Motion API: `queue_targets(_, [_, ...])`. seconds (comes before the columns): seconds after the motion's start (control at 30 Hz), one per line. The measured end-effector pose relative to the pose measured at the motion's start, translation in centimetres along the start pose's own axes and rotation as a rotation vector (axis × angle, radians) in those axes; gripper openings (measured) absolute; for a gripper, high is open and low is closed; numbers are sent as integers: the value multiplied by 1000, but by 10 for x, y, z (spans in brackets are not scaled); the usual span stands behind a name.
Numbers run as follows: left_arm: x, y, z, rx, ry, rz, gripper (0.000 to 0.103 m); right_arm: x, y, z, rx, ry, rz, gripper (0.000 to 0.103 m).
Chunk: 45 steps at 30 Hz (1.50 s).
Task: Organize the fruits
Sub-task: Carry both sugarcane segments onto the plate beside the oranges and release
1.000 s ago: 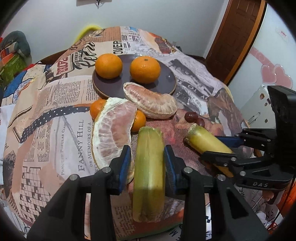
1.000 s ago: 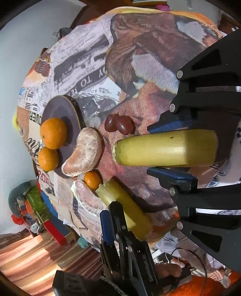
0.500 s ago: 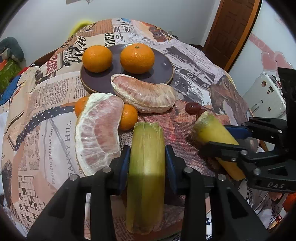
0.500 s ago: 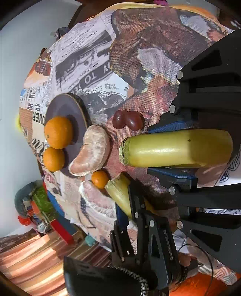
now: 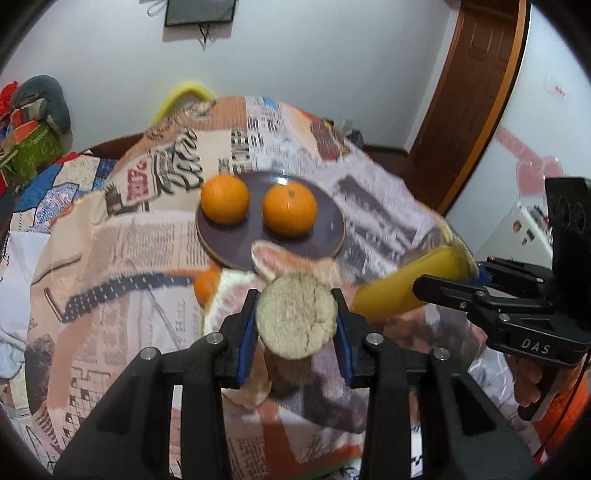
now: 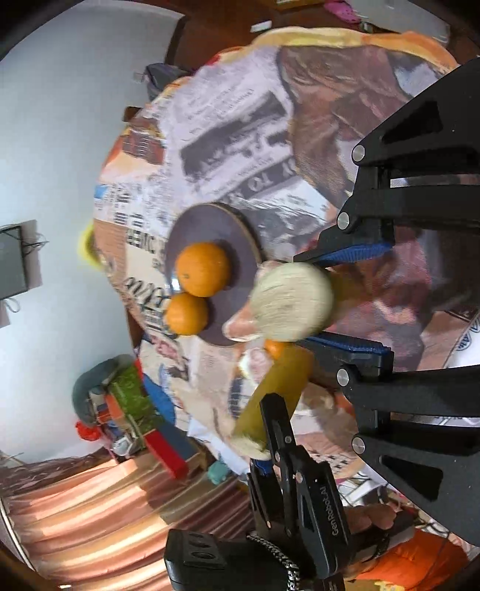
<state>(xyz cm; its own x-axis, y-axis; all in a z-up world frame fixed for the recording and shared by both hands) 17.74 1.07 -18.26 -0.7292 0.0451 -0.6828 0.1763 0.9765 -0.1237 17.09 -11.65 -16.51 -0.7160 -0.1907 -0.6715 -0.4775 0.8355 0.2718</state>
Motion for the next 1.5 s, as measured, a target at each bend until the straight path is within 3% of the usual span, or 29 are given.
queue_targets(0.43, [-47, 22, -4, -45, -94, -31, 36, -43, -19, -3, 24, -93, 29, 31])
queue_targets(0.87, [-67, 51, 24, -86, -102, -61, 36, -47, -35, 35, 42, -15, 23, 31])
queue_targets(1.5, [-85, 52, 111, -73, -4, -12, 36, -84, -49, 90, 58, -16, 42, 31])
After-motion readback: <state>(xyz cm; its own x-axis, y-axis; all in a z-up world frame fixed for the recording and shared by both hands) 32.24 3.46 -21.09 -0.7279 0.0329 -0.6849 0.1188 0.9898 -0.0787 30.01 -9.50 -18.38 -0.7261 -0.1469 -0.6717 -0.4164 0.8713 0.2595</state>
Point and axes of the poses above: each gripper's, at about its wrist camera, not at the fingertips, and z roughly the way its jaws point, y to its left, x to its underside, the point moved 6 cm from there along z, roughly the way its jaws point, and after that the axes turned 4 degrees about z, right-handed, at the moved point
